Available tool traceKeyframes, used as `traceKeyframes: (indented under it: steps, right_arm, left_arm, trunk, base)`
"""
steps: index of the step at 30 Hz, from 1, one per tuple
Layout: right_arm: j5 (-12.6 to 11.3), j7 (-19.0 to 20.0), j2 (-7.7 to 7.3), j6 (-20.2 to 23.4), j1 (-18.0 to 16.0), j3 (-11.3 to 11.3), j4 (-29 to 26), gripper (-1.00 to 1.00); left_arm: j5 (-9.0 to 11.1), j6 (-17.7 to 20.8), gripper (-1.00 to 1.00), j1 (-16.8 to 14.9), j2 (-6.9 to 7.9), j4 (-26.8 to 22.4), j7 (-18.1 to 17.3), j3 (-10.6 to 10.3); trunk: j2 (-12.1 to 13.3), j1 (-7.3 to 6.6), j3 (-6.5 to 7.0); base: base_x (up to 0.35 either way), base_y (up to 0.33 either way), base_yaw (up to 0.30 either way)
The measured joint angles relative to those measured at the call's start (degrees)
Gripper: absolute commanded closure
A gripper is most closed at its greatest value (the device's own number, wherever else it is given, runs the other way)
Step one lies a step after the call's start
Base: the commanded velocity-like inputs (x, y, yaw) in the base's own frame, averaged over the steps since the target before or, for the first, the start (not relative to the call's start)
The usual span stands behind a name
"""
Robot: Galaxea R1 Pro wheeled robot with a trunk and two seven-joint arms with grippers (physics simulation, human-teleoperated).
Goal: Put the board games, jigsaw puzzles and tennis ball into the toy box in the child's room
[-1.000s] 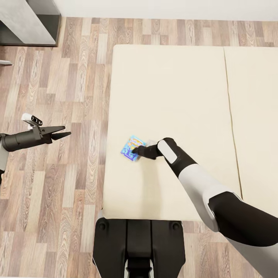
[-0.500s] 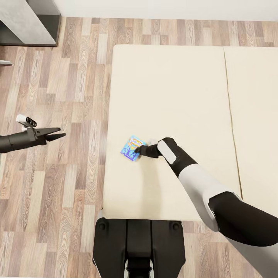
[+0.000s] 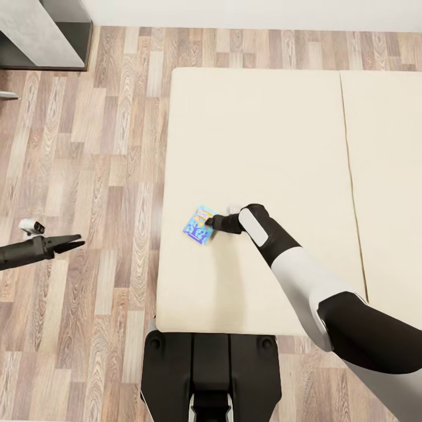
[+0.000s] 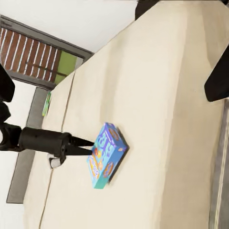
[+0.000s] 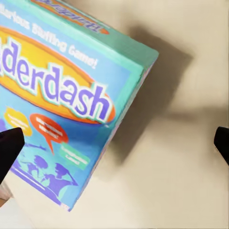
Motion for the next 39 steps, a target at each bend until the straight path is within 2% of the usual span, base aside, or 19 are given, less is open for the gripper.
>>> traceKeyframes:
  steps: [8, 13, 26, 39]
  right_arm:
    - [-0.23, -3.44, 0.00, 0.26, 0.00, 0.09, -2.95, -1.00]
    - [-0.34, -4.38, 0.00, 0.36, 0.00, 0.12, -4.04, -1.00]
    - [-0.44, -4.60, 0.00, 0.17, 0.00, 0.13, -4.31, -1.00]
    - [-0.40, -4.60, 0.00, 0.16, 0.00, 0.13, -4.15, -1.00]
  left_arm:
    - [0.02, -8.07, -1.00, 0.56, 1.11, 10.75, 0.00, 0.01]
    - [0.25, -10.90, -1.00, 0.69, 4.05, 13.07, 0.00, -0.01]
    - [0.30, -11.45, -1.00, 0.71, 4.93, 13.56, 0.00, -0.03]
    - [0.47, -10.96, -1.00, 0.63, 5.47, 13.34, 0.00, 0.16]
  trunk:
    - [0.00, 0.00, 0.01]
    - [-0.01, 0.00, 0.27]
    - [0.00, 0.00, 1.25]
    - [0.00, 0.00, 1.19]
  base:
    - [0.000, 0.000, 0.000]
    - [0.000, 0.000, 0.000]
    - [0.000, 0.000, 0.000]
    - [0.000, 0.000, 0.000]
